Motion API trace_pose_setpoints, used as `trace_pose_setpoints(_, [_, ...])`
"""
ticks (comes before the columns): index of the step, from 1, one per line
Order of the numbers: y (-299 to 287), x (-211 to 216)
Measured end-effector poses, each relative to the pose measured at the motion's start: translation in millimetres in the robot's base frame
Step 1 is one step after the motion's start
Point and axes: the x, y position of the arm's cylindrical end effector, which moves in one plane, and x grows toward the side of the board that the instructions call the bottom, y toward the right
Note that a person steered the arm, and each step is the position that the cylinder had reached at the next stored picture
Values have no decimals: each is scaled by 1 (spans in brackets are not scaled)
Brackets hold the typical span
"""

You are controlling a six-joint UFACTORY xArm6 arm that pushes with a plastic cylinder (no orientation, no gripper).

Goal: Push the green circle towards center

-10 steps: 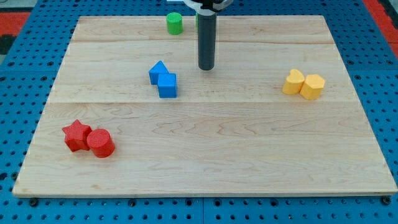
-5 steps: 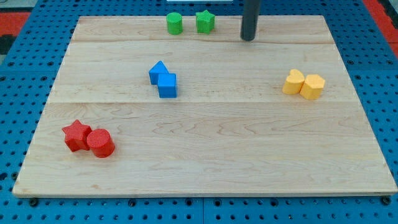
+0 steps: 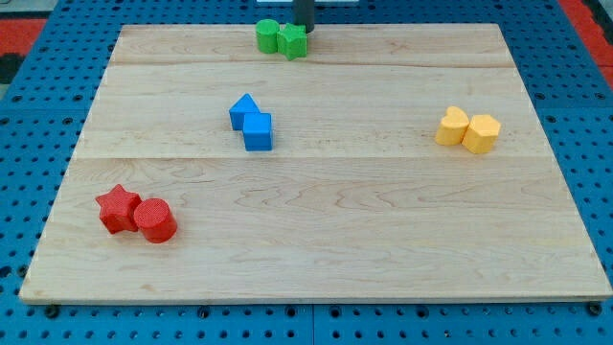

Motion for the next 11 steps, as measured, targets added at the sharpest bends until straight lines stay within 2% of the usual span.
trace_pose_setpoints(1, [-41,-2])
trace_pose_setpoints(4, [-100,-2])
trace_pose_setpoints(5, [-88,8])
trace_pose_setpoints(6, [-38,28])
trace_pose_setpoints(7, [-71,41])
trace_pose_setpoints(8, [-79,38])
trace_pose_setpoints(9, [-37,98])
trace_pose_setpoints(10, [-13,122])
trace_pose_setpoints(11, [-33,123])
